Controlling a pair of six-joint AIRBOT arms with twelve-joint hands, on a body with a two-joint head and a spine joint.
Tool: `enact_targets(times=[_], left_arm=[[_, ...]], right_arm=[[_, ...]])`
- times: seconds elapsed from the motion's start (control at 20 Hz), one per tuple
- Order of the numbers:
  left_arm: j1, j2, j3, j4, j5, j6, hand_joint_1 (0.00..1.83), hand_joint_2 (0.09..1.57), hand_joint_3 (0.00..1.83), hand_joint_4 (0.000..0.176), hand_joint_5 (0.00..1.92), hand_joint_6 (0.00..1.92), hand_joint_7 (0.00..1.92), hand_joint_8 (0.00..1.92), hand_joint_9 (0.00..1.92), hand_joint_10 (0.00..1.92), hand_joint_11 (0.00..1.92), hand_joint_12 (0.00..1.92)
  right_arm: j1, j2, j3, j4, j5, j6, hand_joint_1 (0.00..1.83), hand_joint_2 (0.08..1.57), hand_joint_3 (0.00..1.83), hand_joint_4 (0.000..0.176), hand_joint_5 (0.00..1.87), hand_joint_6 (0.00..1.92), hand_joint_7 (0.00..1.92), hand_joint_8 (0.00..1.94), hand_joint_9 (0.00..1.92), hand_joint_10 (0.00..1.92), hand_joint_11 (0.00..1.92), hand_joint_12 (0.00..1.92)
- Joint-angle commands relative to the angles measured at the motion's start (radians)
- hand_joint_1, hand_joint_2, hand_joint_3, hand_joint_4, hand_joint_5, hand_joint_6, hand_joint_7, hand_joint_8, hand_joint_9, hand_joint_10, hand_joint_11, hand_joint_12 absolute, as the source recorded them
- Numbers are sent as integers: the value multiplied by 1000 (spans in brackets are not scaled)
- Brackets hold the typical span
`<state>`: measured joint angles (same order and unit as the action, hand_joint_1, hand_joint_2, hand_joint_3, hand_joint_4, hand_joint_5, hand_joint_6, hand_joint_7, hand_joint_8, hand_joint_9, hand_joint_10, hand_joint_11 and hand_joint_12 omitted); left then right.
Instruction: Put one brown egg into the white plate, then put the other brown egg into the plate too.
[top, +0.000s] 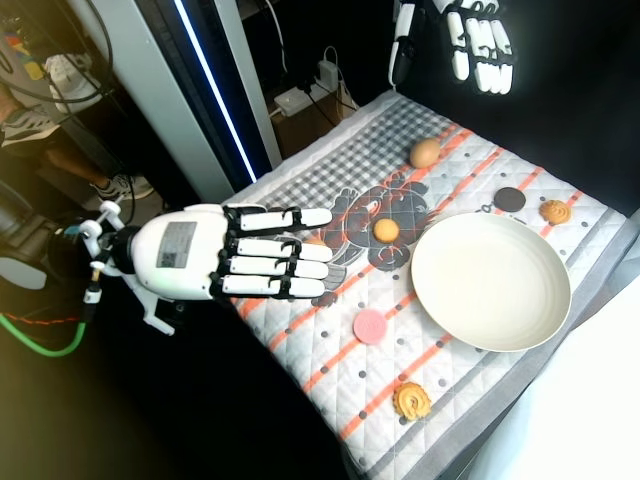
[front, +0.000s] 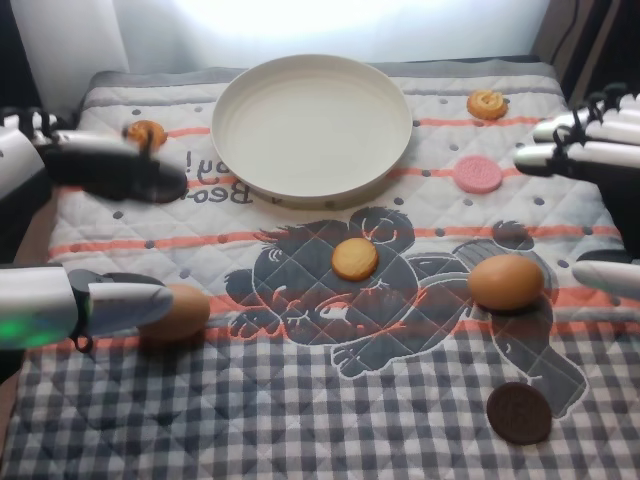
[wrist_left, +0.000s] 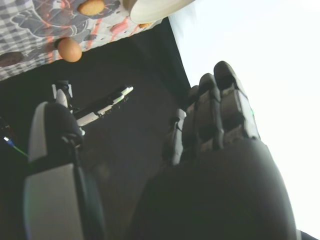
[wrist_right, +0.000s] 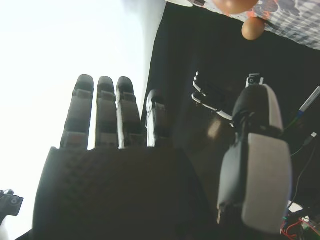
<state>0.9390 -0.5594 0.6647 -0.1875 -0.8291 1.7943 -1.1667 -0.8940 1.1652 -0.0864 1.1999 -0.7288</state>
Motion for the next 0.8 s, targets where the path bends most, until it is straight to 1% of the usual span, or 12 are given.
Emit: enact_targets(times=[0.0, 0.05, 0.1, 0.15, 0.2, 0.3, 0.35, 0.4, 0.45, 0.6, 0.65, 0.75], left_arm=[[-13, -5, 5, 3, -113, -3, 257, 1140, 13, 67, 584, 0, 683, 0, 664, 13, 150, 980], [-18, -10, 8, 8, -105, -3, 134, 1164, 16, 81, 547, 0, 613, 0, 604, 4, 116, 963], [-24, -16, 13, 15, -88, -3, 200, 1118, 0, 122, 444, 0, 472, 0, 451, 0, 34, 939], [-33, -24, 21, 17, -66, -2, 285, 1051, 0, 165, 358, 0, 347, 0, 330, 0, 6, 838], [-44, -37, 34, 18, -38, -1, 433, 961, 0, 174, 257, 0, 224, 0, 223, 0, 0, 697], [-85, -81, 78, 16, 70, 37, 611, 866, 0, 176, 180, 0, 130, 0, 117, 0, 0, 586], [-99, -96, 89, 12, 104, 64, 688, 809, 0, 176, 188, 2, 116, 0, 74, 0, 0, 510], [-121, -120, 114, 7, 165, 82, 707, 793, 0, 176, 192, 1, 111, 0, 47, 10, 0, 397], [-134, -140, 136, 3, 212, 82, 691, 796, 0, 176, 178, 0, 112, 1, 61, 18, 0, 378], [-150, -165, 168, 0, 298, 92, 813, 786, 2, 176, 291, 9, 238, 8, 217, 17, 0, 578], [-155, -172, 173, -13, 325, 130, 812, 823, 7, 176, 323, 9, 273, 8, 252, 16, 0, 636], [-166, -187, 182, -24, 361, 173, 832, 849, 5, 176, 350, 3, 272, 1, 286, 10, 0, 646]], right_arm=[[4, -2, 4, 32, 117, 5, 466, 1150, 3, 89, 411, 1, 312, 0, 316, 0, 316, 162], [4, -2, 4, 32, 117, 5, 473, 1134, 0, 95, 410, 0, 290, 0, 291, 0, 302, 141], [4, -3, 4, 32, 116, 5, 465, 1121, 0, 104, 404, 0, 270, 0, 269, 0, 285, 127], [4, -3, 4, 32, 115, 5, 454, 1114, 0, 110, 399, 0, 261, 0, 261, 0, 280, 120], [4, -3, 4, 32, 115, 5, 455, 1108, 0, 117, 395, 0, 255, 0, 249, 0, 267, 111], [4, -3, 4, 32, 115, 5, 469, 1107, 0, 123, 390, 0, 254, 1, 245, 1, 263, 104], [4, -3, 4, 32, 115, 5, 472, 1109, 0, 135, 383, 0, 251, 0, 244, 1, 264, 102], [4, -3, 4, 32, 115, 5, 472, 1110, 0, 135, 382, 0, 254, 1, 247, 2, 267, 101], [4, -3, 5, 32, 115, 5, 472, 1111, 0, 134, 385, 1, 256, 2, 247, 2, 264, 98], [4, -2, 5, 32, 115, 5, 465, 1115, 0, 122, 395, 5, 267, 5, 259, 6, 279, 98], [4, -2, 5, 32, 115, 5, 453, 1121, 2, 119, 393, 3, 267, 4, 263, 6, 287, 97], [4, -2, 5, 32, 115, 5, 441, 1125, 4, 116, 391, 1, 269, 3, 265, 5, 288, 93]])
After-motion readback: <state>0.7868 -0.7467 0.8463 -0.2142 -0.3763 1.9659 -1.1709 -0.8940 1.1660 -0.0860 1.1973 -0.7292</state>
